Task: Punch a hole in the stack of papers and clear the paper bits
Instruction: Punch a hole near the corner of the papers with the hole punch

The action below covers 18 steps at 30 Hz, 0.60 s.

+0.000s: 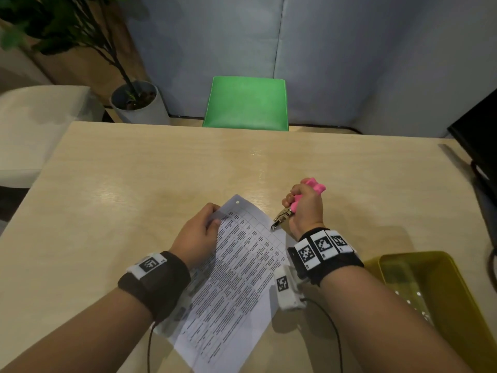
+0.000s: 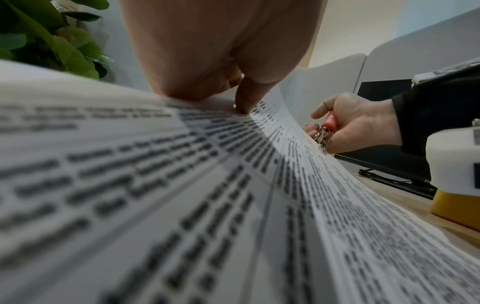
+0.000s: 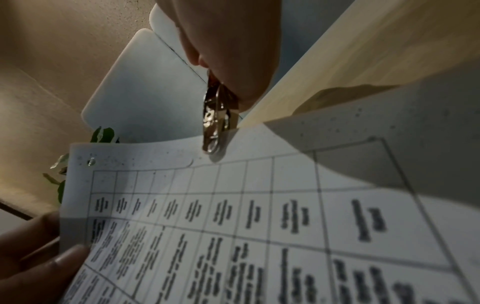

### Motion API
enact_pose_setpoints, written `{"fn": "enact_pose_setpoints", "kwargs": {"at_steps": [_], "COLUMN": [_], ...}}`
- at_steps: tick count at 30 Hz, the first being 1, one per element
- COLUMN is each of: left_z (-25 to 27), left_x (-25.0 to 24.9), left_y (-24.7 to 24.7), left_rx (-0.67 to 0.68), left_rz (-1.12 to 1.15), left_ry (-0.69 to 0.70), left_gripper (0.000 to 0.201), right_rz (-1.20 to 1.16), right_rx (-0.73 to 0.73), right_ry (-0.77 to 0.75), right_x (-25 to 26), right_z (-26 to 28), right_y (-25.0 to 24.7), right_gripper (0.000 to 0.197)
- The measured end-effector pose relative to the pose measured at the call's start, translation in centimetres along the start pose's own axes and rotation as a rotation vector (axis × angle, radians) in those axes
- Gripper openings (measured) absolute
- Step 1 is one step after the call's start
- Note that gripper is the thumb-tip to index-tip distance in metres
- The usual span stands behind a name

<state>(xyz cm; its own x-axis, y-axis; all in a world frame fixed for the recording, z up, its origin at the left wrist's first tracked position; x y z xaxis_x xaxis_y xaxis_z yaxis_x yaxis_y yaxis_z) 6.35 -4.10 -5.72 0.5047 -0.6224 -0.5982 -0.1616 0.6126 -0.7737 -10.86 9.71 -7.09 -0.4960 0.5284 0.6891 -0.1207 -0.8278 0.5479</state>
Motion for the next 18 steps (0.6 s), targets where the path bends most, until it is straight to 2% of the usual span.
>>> {"fn": "enact_pose_setpoints", "kwargs": {"at_steps": [18], "left_z": [-0.19], "left_x": [0.26], "left_y": [0.55], "left_rx": [0.009], "left_rz": [0.037], "left_ry": [0.012], "left_gripper": [0.014], "right_rz": [0.013], "right_rx": [-0.01], "right_ry": [0.013], "right_x": [-0.95], "right_z": [-0.66], "right_y": [-0.33], "right_gripper": [0.032]}}
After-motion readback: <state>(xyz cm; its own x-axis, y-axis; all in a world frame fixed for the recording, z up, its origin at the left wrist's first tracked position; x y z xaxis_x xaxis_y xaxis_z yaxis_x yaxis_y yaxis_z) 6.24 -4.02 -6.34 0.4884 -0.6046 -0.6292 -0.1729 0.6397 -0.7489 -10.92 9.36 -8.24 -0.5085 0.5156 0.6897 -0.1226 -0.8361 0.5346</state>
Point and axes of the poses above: each hand's wrist, its own z-axis away from the middle knuckle, its own y-axis out of the palm, x = y × z, the point moved 3 cm from there along -z, towards the middle knuckle, and after that the axes turned 13 degrees about -z, right-handed, at the moved point
